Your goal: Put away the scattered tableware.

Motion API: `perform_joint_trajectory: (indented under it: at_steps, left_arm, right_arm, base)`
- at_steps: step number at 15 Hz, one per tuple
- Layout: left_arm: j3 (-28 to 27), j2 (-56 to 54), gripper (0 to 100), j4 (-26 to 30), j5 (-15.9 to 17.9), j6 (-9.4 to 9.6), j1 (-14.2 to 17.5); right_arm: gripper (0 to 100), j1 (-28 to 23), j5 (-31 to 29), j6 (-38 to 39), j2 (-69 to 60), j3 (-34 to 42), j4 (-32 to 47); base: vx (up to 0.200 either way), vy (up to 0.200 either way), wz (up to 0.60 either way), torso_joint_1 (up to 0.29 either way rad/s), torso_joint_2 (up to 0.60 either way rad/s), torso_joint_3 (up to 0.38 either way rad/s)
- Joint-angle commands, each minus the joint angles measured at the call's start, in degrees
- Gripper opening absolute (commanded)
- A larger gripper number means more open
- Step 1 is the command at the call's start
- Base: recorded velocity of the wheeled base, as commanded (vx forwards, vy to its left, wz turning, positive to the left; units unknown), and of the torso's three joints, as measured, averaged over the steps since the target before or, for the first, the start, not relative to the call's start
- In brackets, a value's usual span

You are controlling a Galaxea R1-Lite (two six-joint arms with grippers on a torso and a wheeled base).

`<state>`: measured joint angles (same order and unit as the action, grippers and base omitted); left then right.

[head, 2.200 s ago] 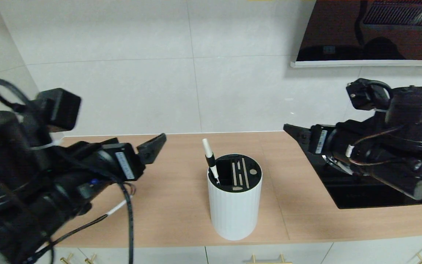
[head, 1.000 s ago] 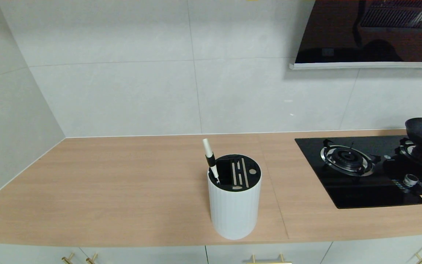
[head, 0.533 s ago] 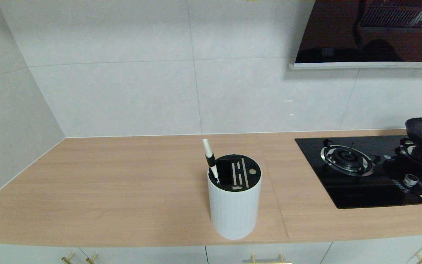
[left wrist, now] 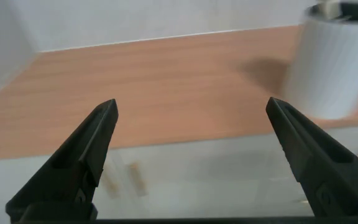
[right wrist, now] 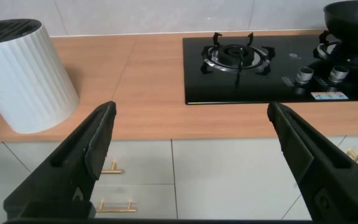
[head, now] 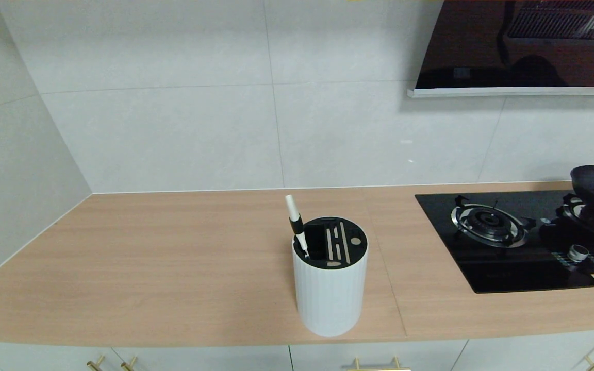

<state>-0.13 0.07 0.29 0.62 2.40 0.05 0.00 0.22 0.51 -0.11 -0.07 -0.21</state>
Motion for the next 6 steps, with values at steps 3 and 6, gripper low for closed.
perform_joint_trajectory:
  at_steps: [3,6]
  left_arm:
    - [0.13,0.1,100,-0.12,-0.18,-2.14,-0.14]
    - [0.13,0.1,100,-0.12,-0.18,-2.14,-0.14]
  right_arm:
    - [100,0.0,0.04,-0.07,0.11,0.07,0.21]
    - [100,0.0,0.04,0.02,0.11,0.07,0.21]
  base:
    - [0.0,0.0,0.0,0.0,0.0,0.0]
    - [0.0,0.0,0.0,0.0,0.0,0.0]
